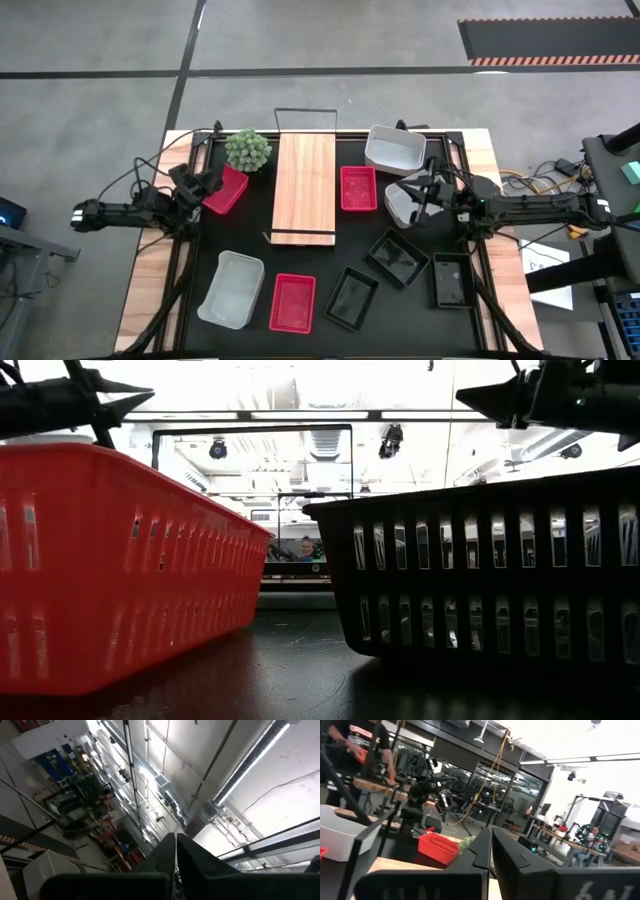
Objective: Stack baskets on shelf by color
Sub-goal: Put the top left red bin on the shelf
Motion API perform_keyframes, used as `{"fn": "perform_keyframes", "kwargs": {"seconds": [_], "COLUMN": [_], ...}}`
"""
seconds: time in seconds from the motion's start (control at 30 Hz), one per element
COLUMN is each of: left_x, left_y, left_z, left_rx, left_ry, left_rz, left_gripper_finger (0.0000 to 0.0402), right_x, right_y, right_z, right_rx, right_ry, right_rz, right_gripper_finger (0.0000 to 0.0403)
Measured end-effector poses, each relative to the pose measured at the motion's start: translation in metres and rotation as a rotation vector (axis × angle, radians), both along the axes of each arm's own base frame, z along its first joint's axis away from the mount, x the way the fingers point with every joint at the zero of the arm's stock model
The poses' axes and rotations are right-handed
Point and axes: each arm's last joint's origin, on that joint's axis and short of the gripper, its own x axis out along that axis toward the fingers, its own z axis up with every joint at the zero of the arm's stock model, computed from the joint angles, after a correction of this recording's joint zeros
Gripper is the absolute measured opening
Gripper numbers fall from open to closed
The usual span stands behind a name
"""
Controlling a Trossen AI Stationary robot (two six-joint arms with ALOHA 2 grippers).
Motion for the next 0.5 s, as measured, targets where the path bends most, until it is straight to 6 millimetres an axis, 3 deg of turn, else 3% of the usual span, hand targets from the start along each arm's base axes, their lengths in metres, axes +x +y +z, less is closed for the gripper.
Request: {"fn": "perform_keyframes", "kwargs": {"seconds": [0.2,0.4,0.5], "left_x": [0.0,0.014,0.023], "left_y": [0.002,0.0,0.0], "left_z": [-0.001,-0.008,-0.002], "left_rx": [-0.022,-0.07,-0.057], "left_ry": [0.02,0.09,0.139], "left_rz": [0.067,-0.002,-0.025], "left_gripper_finger": [0.0,0.0,0.0], "right_x": [0.0,0.0,0.0], "right_y": [0.0,0.0,0.001], "right_z": [0.001,0.001,0.001], "right_rx": [-0.056,-0.043,-0.008], "right_ry": [0.006,0.003,-0.004], "right_rz": [-0.027,-0.004,0.025], "right_gripper_finger": [0.0009,0.0009,0.0009]}}
